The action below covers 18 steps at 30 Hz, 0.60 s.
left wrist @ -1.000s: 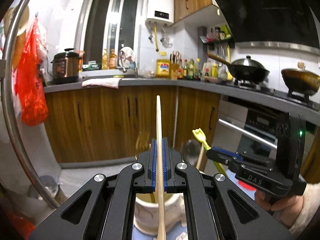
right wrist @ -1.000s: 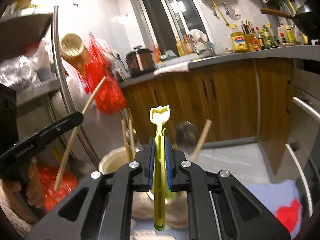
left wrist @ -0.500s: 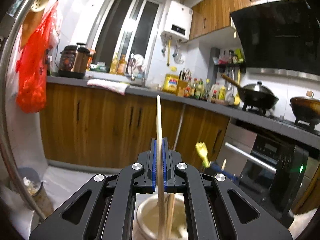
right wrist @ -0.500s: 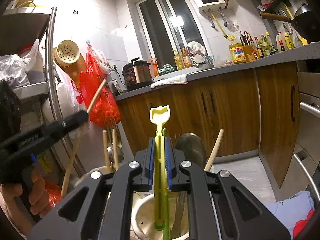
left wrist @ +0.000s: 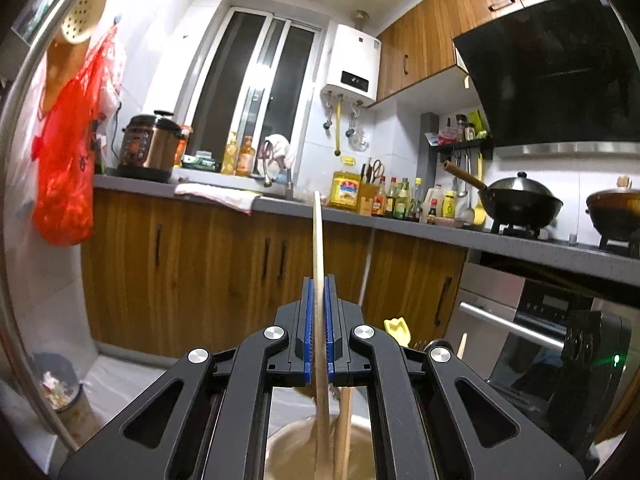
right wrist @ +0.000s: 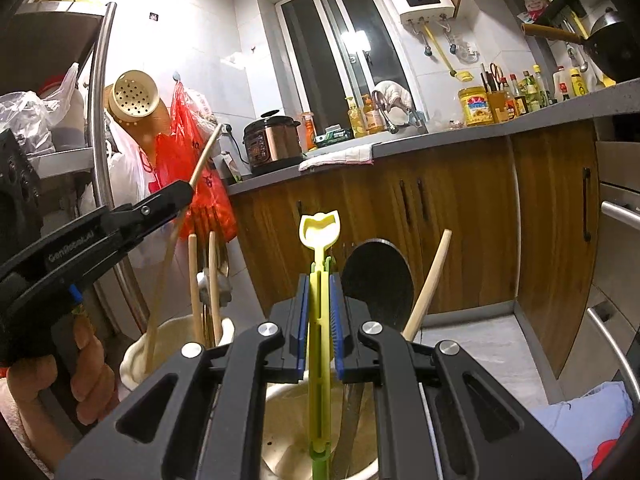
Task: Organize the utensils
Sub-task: 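Drop chopstick into larger cup with left tool while right tool drops yellow spoon into smaller cup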
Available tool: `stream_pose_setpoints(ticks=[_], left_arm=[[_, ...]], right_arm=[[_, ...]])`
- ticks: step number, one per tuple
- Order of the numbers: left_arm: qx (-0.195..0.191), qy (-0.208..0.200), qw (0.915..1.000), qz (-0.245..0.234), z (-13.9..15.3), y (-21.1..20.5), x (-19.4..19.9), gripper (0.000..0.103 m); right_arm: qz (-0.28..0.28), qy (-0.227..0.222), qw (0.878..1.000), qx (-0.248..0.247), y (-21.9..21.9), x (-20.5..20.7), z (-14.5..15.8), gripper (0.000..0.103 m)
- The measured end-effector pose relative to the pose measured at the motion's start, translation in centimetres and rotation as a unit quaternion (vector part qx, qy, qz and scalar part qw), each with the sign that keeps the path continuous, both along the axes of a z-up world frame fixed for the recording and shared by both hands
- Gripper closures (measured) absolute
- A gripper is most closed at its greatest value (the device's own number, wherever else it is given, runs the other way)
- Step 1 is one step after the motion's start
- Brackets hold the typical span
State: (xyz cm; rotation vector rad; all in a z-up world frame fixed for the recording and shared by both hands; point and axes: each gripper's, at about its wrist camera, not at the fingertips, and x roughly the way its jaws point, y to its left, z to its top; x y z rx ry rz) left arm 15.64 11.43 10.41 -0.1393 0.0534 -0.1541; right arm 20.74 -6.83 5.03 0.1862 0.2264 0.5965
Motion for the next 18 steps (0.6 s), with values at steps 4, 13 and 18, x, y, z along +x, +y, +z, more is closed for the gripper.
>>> stream_pose_setpoints(ticks=[4,13,18], left_arm=[[0.004,0.016,0.9998,-0.01,-0.1,0.3,-0.8,0.097],[0.047,0.069,0.9957,-0.041,-0.9,0.5,-3.3,0.098],[0.068,0.118,0.9895,-0.051,-1.4,0.3,-3.7,0.098]], right_arm=[[0.006,0.009,1.0,-0.001,-0.3,-0.1,-0.2,0.093],[0.027,0.033,0.999,0.001,-1.9,-1.4,-0.6,0.093],[0.034,0.038,0.998,-0.028,-2.6,-2.9,-0.7,0.093]])
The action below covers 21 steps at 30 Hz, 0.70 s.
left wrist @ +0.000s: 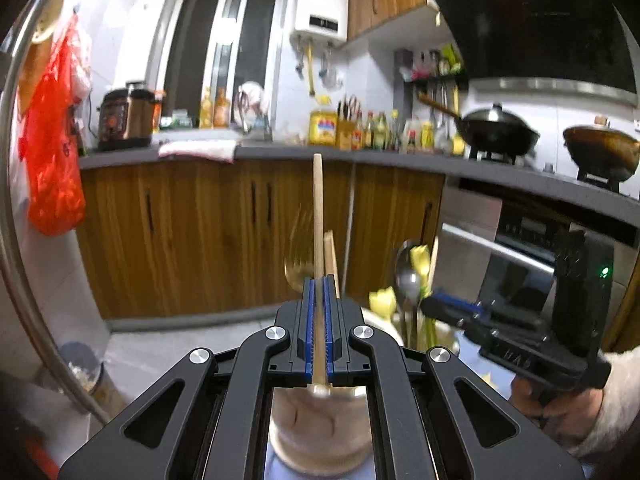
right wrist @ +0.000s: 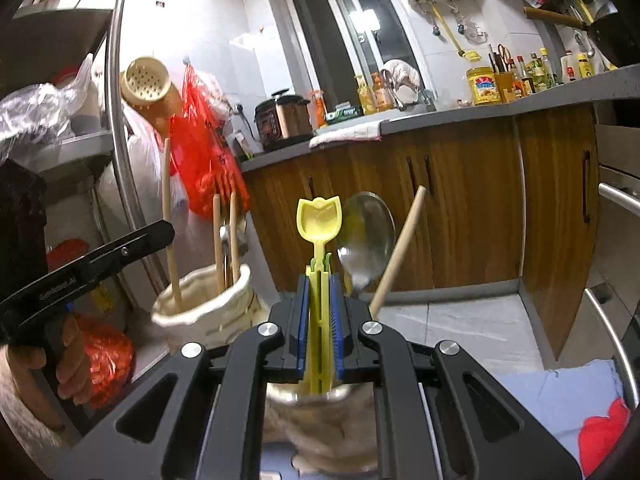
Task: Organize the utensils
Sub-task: 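Drop chopstick into larger cup with left tool while right tool drops yellow spoon into smaller cup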
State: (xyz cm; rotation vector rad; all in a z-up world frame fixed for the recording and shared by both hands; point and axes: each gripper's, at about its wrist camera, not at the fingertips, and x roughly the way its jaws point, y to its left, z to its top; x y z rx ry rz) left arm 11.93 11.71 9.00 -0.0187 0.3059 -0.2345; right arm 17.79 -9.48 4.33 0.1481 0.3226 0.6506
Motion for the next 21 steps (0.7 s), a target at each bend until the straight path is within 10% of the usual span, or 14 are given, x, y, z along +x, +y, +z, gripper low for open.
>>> stream_pose_setpoints(ticks=[18,21], left_arm=[[0.008,0.082,0.9965,0.017,-1.4,0.2,1.9,0.096],[0.01,0.08,0.9966,0.017,-1.3,0.0,1.8,0.08]], right_arm=[[0.001,0.06,0.997,-0.037,0.1,0.5,-0.9,0.092],[-0.001,0.061,0.998,-0.034,0.0,0.5,-0.7,0.077]])
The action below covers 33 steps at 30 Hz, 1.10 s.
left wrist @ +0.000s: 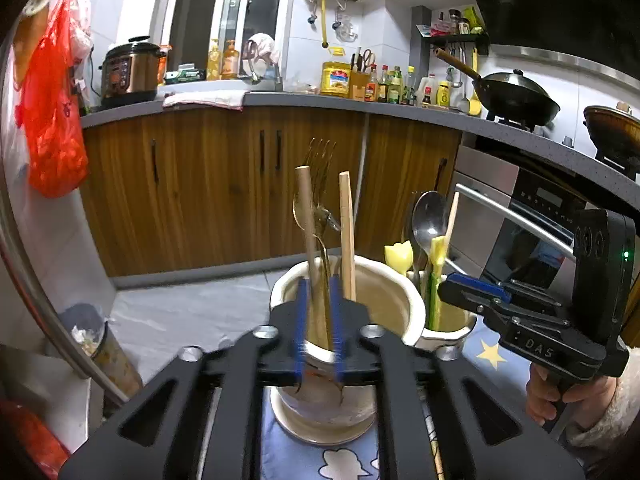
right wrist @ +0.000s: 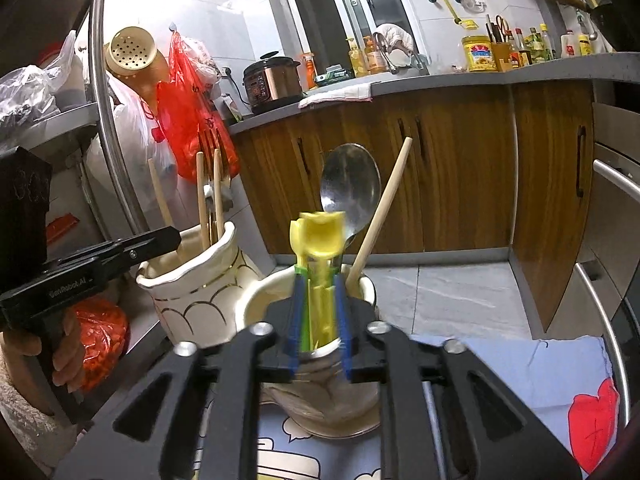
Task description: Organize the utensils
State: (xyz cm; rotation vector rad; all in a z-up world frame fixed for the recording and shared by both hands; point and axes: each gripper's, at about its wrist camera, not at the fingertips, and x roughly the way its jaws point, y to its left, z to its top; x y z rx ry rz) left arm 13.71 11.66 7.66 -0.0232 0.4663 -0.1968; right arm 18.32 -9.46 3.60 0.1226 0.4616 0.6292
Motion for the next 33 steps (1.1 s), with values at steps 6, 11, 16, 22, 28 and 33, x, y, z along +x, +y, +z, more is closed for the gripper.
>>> stream_pose_setpoints(ticks=[6,11,16,22,28,33], left_arm=[[0.005,0.007,1.0,-0.001,0.5,-0.5,-0.4,0.068],[0.014,0.007,0.9999,0.003,2.1,-0.9,-2.5,0.041],[0.029,0.019,0.9989,0.032,2.9,-1.0,-5.7,0.028],[0.041,0.038,0.9968,0.056,2.3,-2.0,-9.8,0.019],[0.041,0.025,0.9955,0.082,1.7,-3.0,-13.0,0.011],[0.056,-0.013,0.9924,0.109,1.2,-4.0,-14.3,0.009]], right_arm=[[-0.012,0.009,1.0,-0.001,-0.4,-0.3,0.8,0.07],[-0.026,0.005,1.0,-0.011,-1.3,-2.4,2.8,0.057],[-0.033,0.015,0.999,-0.019,-2.5,-5.7,4.2,0.04],[-0.037,0.024,0.999,-0.016,-3.8,-10.3,4.5,0.03],[-0.046,0.029,0.998,-0.014,-4.4,-13.0,3.5,0.02],[-0.07,-0.004,0.997,-0.031,-4.9,-14.1,2.8,0.011]])
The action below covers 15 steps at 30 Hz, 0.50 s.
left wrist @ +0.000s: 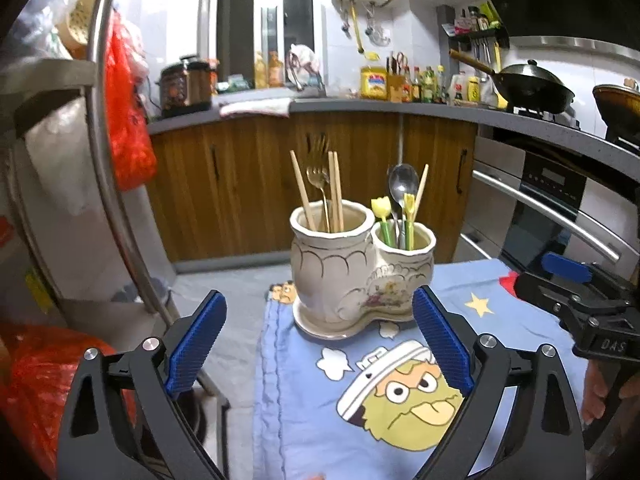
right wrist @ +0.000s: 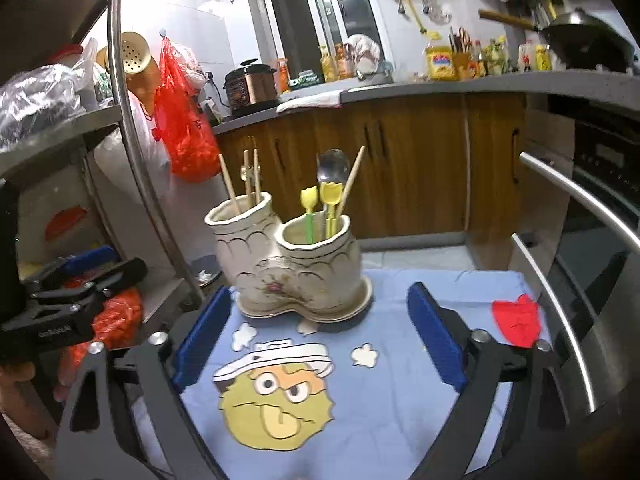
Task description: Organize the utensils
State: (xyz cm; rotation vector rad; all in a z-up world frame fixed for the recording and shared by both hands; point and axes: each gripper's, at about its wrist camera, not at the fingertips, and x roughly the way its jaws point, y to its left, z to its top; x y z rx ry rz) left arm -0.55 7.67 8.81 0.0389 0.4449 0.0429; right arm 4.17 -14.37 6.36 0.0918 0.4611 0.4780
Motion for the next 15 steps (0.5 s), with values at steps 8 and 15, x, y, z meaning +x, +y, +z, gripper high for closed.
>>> stream_pose_setpoints(ticks=[8,15], left_arm=[[0.001,-0.01,0.9999,0.008,-0.8,-0.2,0.0,0.009],[-0.001,0.001,1.0,0.007,-1.3,0.2,0.4,0.009]], right_arm=[[0.002,-0.035,0.999,-0.023,0.2,-0.9,-0.4,0.006],[0.005,-0.034,0.999,-0.024,0.1,-0.9,-0.6,0.006]])
